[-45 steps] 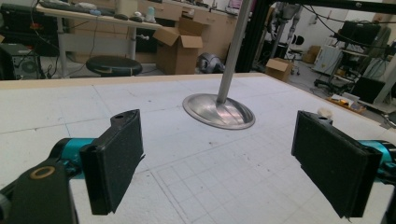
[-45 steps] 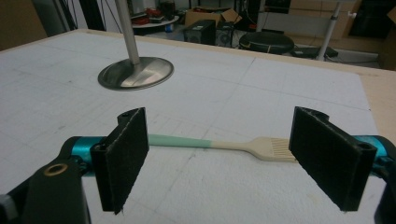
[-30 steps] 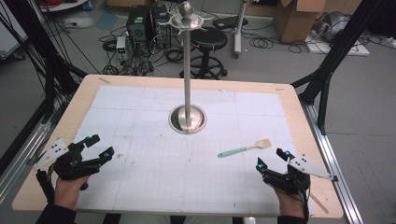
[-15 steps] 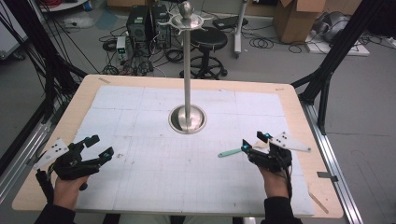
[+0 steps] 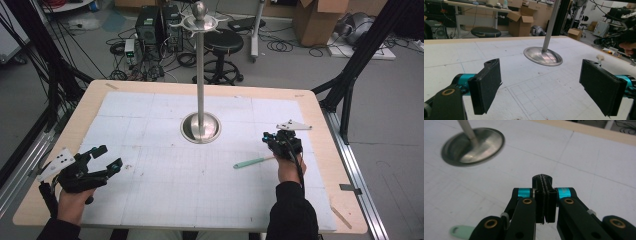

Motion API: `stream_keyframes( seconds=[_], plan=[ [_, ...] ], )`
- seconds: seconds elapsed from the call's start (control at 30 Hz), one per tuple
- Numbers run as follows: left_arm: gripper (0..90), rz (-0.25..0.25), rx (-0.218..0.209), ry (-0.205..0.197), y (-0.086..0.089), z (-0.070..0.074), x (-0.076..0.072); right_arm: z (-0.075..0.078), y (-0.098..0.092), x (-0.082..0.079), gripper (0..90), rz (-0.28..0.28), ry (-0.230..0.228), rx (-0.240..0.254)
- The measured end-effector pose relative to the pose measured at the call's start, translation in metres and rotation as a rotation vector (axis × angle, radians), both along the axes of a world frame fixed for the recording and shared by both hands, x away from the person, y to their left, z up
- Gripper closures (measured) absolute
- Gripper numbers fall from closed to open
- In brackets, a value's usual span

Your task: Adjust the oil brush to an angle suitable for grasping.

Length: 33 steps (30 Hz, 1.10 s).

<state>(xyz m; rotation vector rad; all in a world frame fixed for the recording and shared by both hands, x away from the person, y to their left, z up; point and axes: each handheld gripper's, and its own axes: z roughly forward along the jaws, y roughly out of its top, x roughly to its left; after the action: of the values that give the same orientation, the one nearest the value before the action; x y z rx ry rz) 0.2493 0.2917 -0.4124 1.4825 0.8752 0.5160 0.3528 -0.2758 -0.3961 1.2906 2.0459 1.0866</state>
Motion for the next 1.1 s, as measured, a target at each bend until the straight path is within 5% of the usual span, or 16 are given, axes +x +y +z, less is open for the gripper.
stream_keyframes(
  seconds=[0.2,0.33,0.43,0.63,0.8,1.1],
  plan=[
    [18.4,0.002,0.006,-0.003,0.0,0.0,-0.001,-0.018,-0.009,0.015,89.3,-0.068,0.075,-0.031],
    [18.5,-0.005,0.017,-0.003,-0.002,0.0,-0.002,-0.034,-0.022,0.02,89.3,-0.129,0.137,-0.003],
    [18.6,-0.006,0.024,-0.002,-0.002,-0.001,-0.002,-0.044,-0.026,0.022,89.3,-0.163,0.182,-0.044],
    [18.6,-0.008,0.029,0.001,-0.002,-0.001,-0.002,-0.045,-0.03,0.018,89.3,-0.154,0.174,-0.078],
    [18.6,-0.014,0.034,-0.002,-0.003,-0.001,-0.003,-0.044,-0.035,0.009,89.3,-0.161,0.195,-0.051],
    [18.6,-0.006,0.024,-0.001,-0.002,-0.001,-0.002,-0.04,-0.04,-0.023,89.3,-0.101,0.212,-0.109]
  ],
)
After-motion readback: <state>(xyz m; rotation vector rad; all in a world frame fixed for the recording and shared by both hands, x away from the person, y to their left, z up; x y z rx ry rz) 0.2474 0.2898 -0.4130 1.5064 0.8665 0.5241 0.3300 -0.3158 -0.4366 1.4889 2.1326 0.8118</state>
